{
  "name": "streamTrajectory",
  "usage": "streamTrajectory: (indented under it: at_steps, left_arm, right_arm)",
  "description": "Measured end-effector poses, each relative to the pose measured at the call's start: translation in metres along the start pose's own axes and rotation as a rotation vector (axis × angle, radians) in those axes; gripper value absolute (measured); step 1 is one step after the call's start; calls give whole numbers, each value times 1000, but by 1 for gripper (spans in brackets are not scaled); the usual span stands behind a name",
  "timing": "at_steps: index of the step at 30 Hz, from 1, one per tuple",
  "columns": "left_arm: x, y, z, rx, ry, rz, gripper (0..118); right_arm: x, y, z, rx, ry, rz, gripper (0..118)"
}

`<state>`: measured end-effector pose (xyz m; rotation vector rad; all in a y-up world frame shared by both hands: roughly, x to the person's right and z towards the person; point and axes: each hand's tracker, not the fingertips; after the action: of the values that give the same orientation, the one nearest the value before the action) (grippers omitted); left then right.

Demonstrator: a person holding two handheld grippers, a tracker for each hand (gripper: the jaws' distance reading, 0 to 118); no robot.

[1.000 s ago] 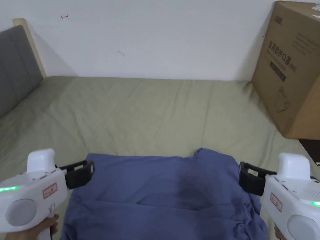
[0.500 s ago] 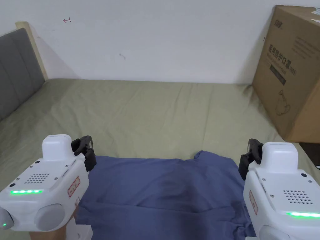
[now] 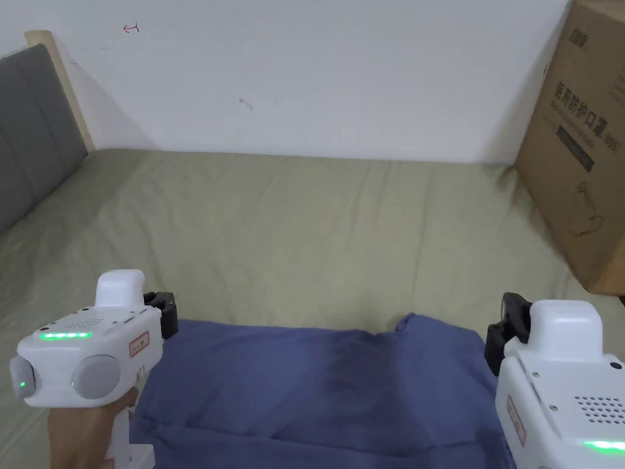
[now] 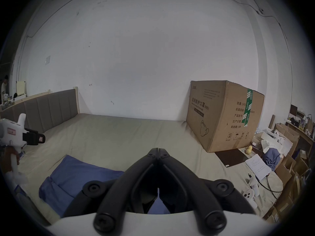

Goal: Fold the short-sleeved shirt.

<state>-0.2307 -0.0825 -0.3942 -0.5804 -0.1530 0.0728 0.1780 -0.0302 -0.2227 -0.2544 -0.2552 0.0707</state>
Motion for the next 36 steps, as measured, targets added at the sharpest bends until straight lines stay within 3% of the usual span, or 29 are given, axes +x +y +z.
streamTrajectory:
  at_steps: [4,5,6,8,9,10,19,20,22,23,25,30,31,33,34,35,36]
  left_arm:
    - [-20,9,-75,-156,19,50,2]
    - [-26,10,-95,-198,38,59,12]
    - [-31,10,-111,-254,49,62,29]
    - [-38,7,-144,-329,61,84,88]
    - [-41,5,-159,-373,78,87,100]
    - [-44,3,-172,-400,84,85,102]
    - [-41,-18,-229,-507,126,-2,100]
    - [-38,-22,-227,-514,131,-2,86]
    - [-31,-26,-225,-472,90,-21,31]
    - [-29,-29,-227,-490,60,-7,12]
    - [-23,-32,-227,-502,77,-9,5]
    - [-25,-16,-190,-384,13,71,3]
    - [-24,-12,-179,-360,-12,72,3]
    - [-18,-4,-149,-309,-42,80,3]
    - [-17,-1,-138,-288,-54,70,3]
    - [-15,2,-127,-276,-60,66,3]
    - [-14,4,-118,-268,-66,68,3]
  right_arm:
    - [-2,-6,-34,-39,-11,7,0]
    - [-2,-8,-42,-52,-14,9,0]
    - [-2,-10,-50,-64,-15,10,0]
    - [-2,-15,-65,-86,-18,12,0]
    - [-2,-18,-72,-97,-20,12,0]
    - [-2,-21,-78,-109,-23,15,0]
    - [4,-44,-113,-186,-41,19,0]
    - [5,-46,-114,-193,-44,19,0]
    - [9,-50,-115,-208,-45,17,0]
    - [11,-51,-116,-214,-48,12,0]
    - [19,-52,-119,-235,-47,-7,0]
    - [46,-57,-151,-337,-31,-62,4]
    - [52,-61,-165,-382,-20,-66,9]
    - [62,-71,-190,-465,-10,-79,36]
    - [65,-77,-204,-503,-8,-90,56]
    - [68,-84,-217,-541,-5,-86,87]
    - [69,-91,-229,-582,3,-81,104]
